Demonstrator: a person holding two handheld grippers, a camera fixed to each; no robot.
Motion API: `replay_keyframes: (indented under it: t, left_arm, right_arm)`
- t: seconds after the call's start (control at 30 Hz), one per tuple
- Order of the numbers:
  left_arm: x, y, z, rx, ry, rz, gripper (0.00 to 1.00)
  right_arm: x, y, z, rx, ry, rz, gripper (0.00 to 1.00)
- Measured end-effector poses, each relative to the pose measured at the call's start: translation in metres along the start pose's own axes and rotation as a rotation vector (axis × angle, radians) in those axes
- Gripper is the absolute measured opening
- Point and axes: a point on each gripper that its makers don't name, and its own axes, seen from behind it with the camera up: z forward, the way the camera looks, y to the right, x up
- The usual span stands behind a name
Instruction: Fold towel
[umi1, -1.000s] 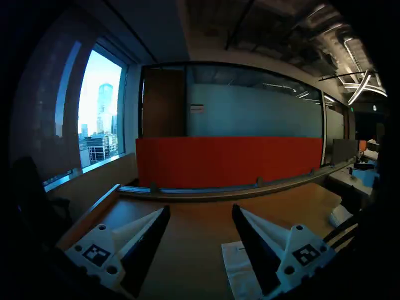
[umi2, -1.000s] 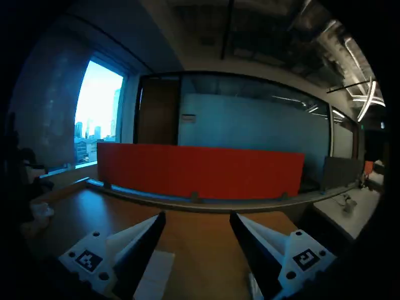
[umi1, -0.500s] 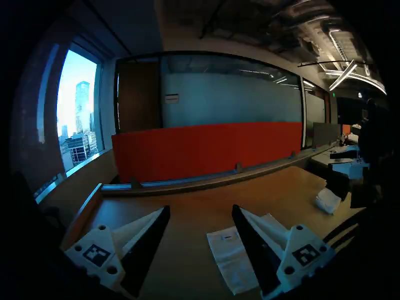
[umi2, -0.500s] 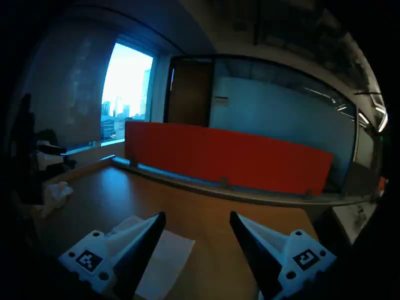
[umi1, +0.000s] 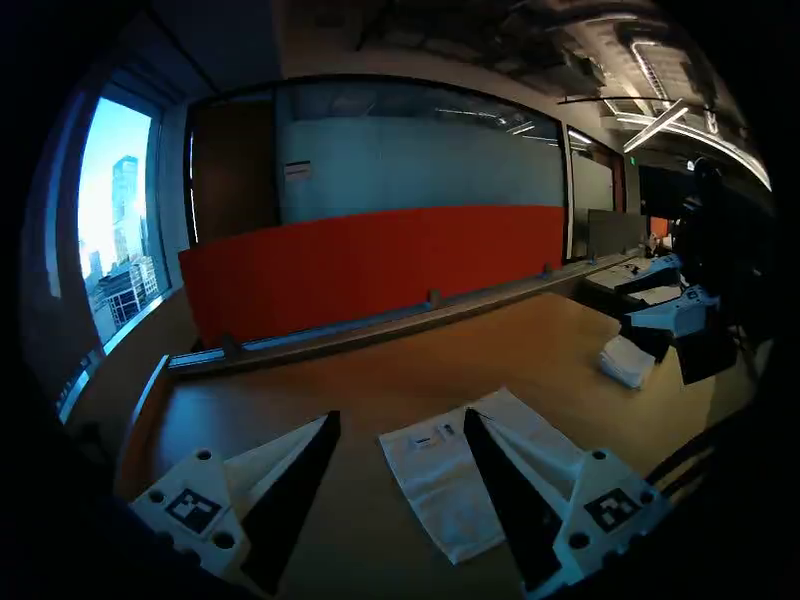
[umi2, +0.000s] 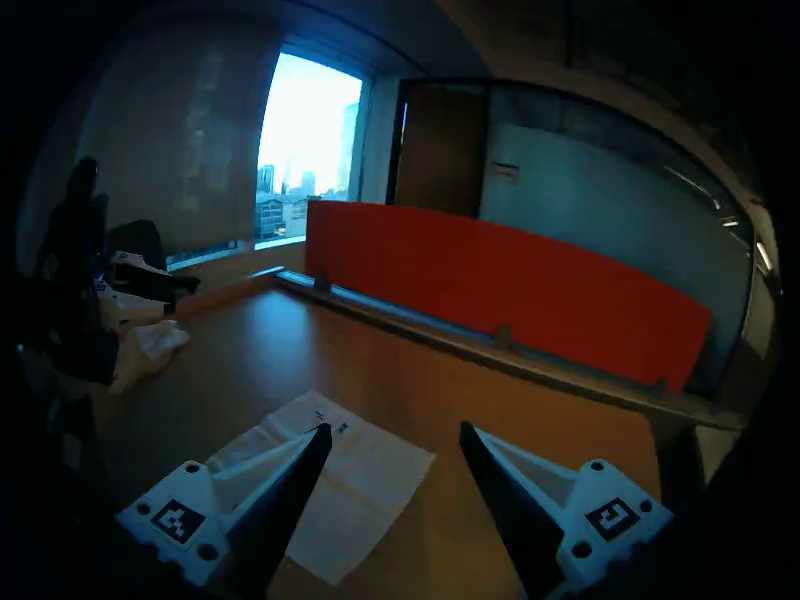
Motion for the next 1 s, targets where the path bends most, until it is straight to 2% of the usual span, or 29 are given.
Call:
replay_keyframes:
  t: [0.27,0.77,1.0]
  left_arm:
    - [-0.041,0.015,0.007,-0.036,-0.055,-0.014,0.92]
    - [-0.124,0.037,0.025,-0.088,-0.196,0.042,0.92]
    - [-0.159,0.045,0.032,-0.114,-0.257,0.06,0.92]
  right_arm:
    - [-0.038,-0.011,0.006,0.025,-0.063,-0.011,0.99]
    - [-0.117,-0.04,0.028,0.112,-0.181,-0.08,1.0]
    - [-0.148,-0.054,0.038,0.148,-0.231,-0.085,1.0]
